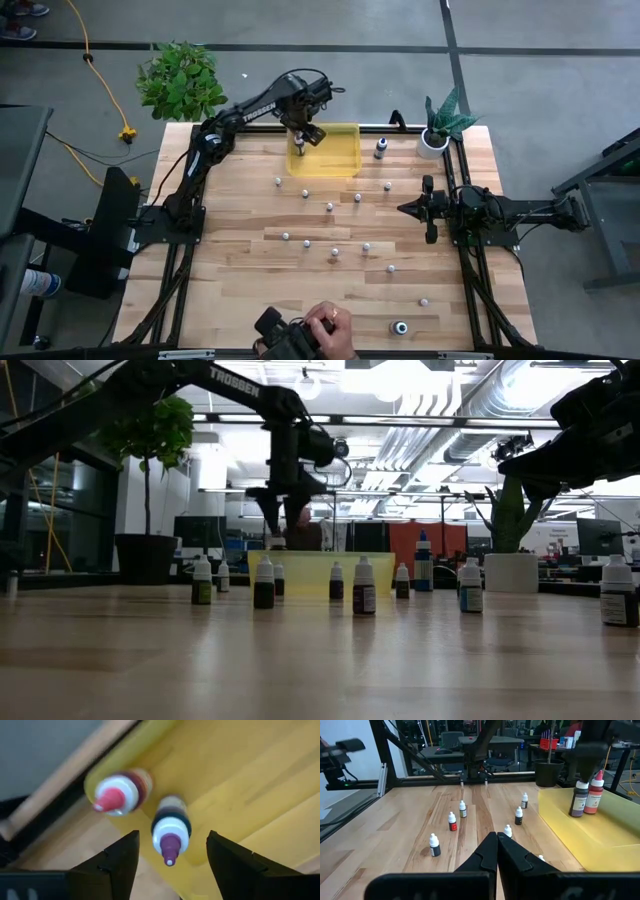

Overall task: Pick & Place food coloring
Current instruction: Put the right small black food coloring bottle into the yellow container

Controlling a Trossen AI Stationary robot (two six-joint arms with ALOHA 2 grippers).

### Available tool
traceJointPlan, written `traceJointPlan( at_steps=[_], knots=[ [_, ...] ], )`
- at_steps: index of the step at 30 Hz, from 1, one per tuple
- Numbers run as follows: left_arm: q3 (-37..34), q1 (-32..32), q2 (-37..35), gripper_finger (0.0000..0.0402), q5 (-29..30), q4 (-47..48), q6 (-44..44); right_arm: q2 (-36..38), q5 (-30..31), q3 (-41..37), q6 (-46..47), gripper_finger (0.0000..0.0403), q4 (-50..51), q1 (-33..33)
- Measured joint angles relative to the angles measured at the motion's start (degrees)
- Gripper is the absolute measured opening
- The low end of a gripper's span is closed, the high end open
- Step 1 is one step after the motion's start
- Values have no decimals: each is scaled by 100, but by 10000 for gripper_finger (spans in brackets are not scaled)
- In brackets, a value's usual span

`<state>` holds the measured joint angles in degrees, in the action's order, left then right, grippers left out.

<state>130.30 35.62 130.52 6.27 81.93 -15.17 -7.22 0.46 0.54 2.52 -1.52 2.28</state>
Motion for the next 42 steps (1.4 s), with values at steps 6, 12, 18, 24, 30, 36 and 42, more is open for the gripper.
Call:
traceJointPlan(
  at_steps=[6,12,18,24,30,36,42],
  knots=[
    [446,-62,-100,229,31,110,297,2,1,-2,1,0,0,-2],
    [448,-324,-471,230,-123,164,928,2,1,-2,1,0,0,-2],
    [470,-678,-852,230,12,744,655,2,-1,0,1,0,0,-1],
    [466,-1028,-1014,230,-433,810,-688,2,-2,0,1,0,2,-2],
    [207,-1337,-1023,230,-597,805,-1279,2,-1,0,1,0,0,-1],
    [-395,-1572,-1105,230,-737,807,-1726,2,-1,-1,1,0,0,-1],
    [-1417,-1727,-1572,230,-503,796,-2221,2,-1,-2,1,0,1,-1]
  ],
)
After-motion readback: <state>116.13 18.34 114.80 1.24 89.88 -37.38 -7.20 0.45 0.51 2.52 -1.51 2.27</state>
